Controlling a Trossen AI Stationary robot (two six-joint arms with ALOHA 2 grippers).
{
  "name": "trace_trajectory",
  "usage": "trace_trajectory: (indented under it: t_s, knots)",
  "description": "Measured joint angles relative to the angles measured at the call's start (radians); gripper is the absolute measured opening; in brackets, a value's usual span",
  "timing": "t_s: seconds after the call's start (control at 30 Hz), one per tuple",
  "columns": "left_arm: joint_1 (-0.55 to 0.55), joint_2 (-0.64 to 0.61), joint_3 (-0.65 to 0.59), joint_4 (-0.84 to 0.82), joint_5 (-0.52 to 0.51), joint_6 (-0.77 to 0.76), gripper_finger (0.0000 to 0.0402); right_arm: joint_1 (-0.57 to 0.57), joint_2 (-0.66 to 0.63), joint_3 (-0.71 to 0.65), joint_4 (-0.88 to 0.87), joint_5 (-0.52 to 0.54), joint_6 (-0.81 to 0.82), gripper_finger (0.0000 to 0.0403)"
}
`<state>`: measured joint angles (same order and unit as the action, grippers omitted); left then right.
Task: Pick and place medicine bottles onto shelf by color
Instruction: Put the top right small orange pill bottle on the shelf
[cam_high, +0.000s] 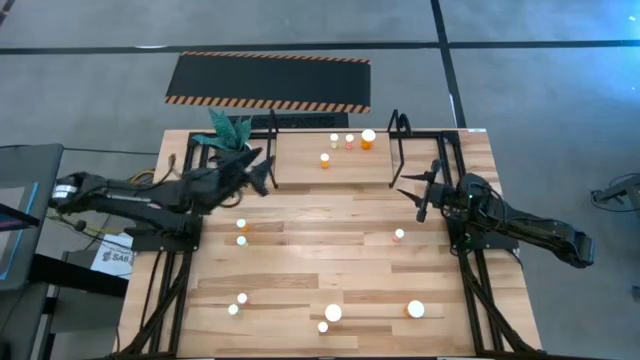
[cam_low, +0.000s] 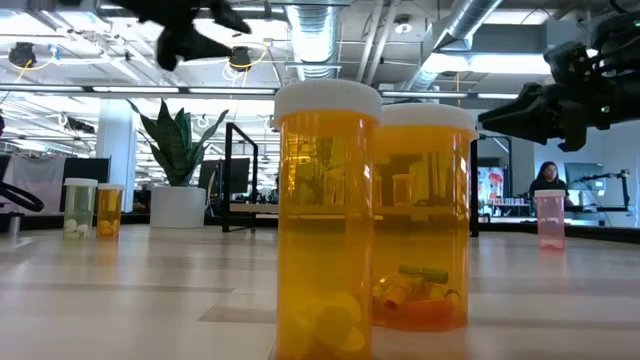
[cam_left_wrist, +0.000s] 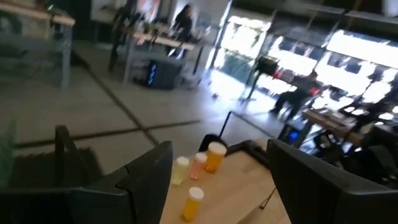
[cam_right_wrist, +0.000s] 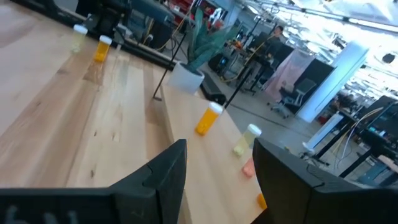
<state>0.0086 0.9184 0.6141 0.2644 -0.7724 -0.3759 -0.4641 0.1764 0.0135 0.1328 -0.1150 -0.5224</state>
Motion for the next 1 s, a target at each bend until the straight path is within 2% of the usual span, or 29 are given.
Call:
trace_trajectory:
  t_s: [0.2, 0.33, 0.43, 0.6, 0.8, 0.87, 1.0]
  knots:
    - [0.024, 0.298, 0.308, -0.246, -0.015, -0.156, 0.0249, 0.000, 0.000, 0.000, -0.063, 0.000, 0.000, 0.0207]
    - [0.068, 0.471, 0.500, -0.445, -0.006, -0.366, 0.0249, 0.000, 0.000, 0.001, -0.095, 0.004, 0.000, 0.0207]
    - [0.117, 0.568, 0.637, -0.661, 0.072, -0.538, 0.0249, 0.000, 0.000, 0.002, -0.107, 0.004, 0.000, 0.0207]
    - [0.214, 0.733, 0.845, -0.915, 0.269, -0.685, 0.0249, 0.000, 0.000, 0.002, -0.110, 0.005, 0.000, 0.0207]
    - [0.303, 0.928, 1.045, -1.111, 0.494, -0.722, 0.0249, 0.000, 0.000, 0.002, -0.114, 0.006, 0.000, 0.0207]
    - [0.319, 0.976, 1.089, -1.140, 0.528, -0.707, 0.0249, 0.000, 0.000, 0.002, -0.114, 0.006, 0.000, 0.0207]
    - [0.324, 1.039, 1.131, -1.145, 0.528, -0.679, 0.0249, 0.000, 0.000, 0.002, -0.115, 0.007, 0.000, 0.0207]
